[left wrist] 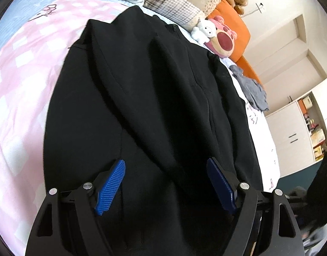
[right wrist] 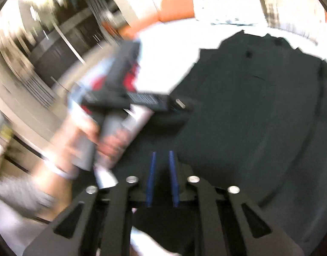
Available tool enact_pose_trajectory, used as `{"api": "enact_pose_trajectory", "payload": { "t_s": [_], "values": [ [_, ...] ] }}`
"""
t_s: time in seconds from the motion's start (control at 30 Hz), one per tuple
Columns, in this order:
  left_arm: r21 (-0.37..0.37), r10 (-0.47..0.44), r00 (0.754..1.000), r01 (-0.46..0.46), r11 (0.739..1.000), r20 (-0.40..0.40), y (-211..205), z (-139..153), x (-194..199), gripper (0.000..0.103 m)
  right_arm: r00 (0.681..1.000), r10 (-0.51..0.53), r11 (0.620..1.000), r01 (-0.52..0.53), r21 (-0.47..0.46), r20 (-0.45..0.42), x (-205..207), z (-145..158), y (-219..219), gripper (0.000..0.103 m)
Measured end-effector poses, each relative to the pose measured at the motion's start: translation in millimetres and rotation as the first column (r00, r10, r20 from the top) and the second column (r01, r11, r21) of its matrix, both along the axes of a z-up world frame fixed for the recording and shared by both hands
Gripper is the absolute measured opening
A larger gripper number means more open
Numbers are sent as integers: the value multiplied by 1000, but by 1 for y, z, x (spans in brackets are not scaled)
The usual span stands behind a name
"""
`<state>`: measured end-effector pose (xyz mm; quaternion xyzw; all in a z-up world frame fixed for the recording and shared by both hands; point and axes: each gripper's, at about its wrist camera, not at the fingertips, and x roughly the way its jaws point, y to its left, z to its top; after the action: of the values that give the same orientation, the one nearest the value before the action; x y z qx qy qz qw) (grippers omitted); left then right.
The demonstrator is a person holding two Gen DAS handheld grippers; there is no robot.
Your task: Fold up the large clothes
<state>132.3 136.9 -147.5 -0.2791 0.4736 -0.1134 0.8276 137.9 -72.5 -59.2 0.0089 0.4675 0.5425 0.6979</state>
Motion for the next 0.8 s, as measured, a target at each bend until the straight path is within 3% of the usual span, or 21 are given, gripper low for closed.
{"api": "enact_pose_trajectory", "payload": {
  "t_s": [0.1, 0.17, 0.23, 0.27, 0.3, 0.33, 0.37, 0.47, 0.57, 0.63, 0.67, 0.7, 0.73, 0.8],
  "values": [
    [-62, 26, 1000, -27, 998, -7, 12, -4, -2, 81, 997, 17, 985, -4, 170, -74, 14, 25, -3, 7],
    [-100, 47, 999, -47, 994, -10, 20, -7, -3, 81, 1000, -7, 987, 6, 161, 1, 18, 37, -2, 7],
    [-98, 42, 999, -44, 994, -16, 19, -9, -1, 81, 993, -34, 997, 27, 67, 116, 15, 39, 2, 15],
    [-85, 36, 999, -38, 996, -19, 18, -10, 1, 81, 977, -35, 998, 46, -45, 213, 9, 34, 10, 25],
    [-74, 31, 999, -33, 997, -22, 16, -11, 3, 81, 952, -16, 986, 65, -151, 304, 1, 28, 19, 58],
    [-62, 26, 999, -27, 998, -25, 14, -11, 7, 81, 925, 15, 969, 80, -233, 380, -10, 21, 28, 67],
    [-51, 22, 999, -24, 998, -24, 13, -10, 9, 81, 896, 59, 951, 83, -297, 440, -22, 13, 37, 67],
    [-35, 24, 999, -25, 999, -28, 14, -10, 20, 81, 893, 127, 928, 46, -369, 432, -43, -11, 60, 64],
    [-34, 28, 999, -29, 999, -30, 15, -10, 28, 76, 835, 171, 868, 123, -481, 524, -51, -41, 83, 63],
    [-5, 36, 999, -36, 999, -29, 16, -9, 31, 57, 823, 183, 836, 158, -525, 538, -50, -61, 84, 45],
    [-16, 39, 999, -39, 999, -29, 19, -9, 32, 37, 829, 184, 829, 158, -537, 528, -47, -68, 84, 38],
    [-25, 44, 998, -45, 999, -37, 21, -11, 35, 17, 845, 180, 830, 144, -539, 503, -43, -73, 81, 24],
    [-32, 48, 998, -49, 998, -40, 24, -12, 35, 14, 868, 166, 845, 120, -521, 468, -38, -74, 75, 14],
    [-40, 41, 999, -42, 998, -27, 29, -14, 38, 10, 893, 129, 869, 107, -482, 430, -29, -69, 66, 7]
  ]
}}
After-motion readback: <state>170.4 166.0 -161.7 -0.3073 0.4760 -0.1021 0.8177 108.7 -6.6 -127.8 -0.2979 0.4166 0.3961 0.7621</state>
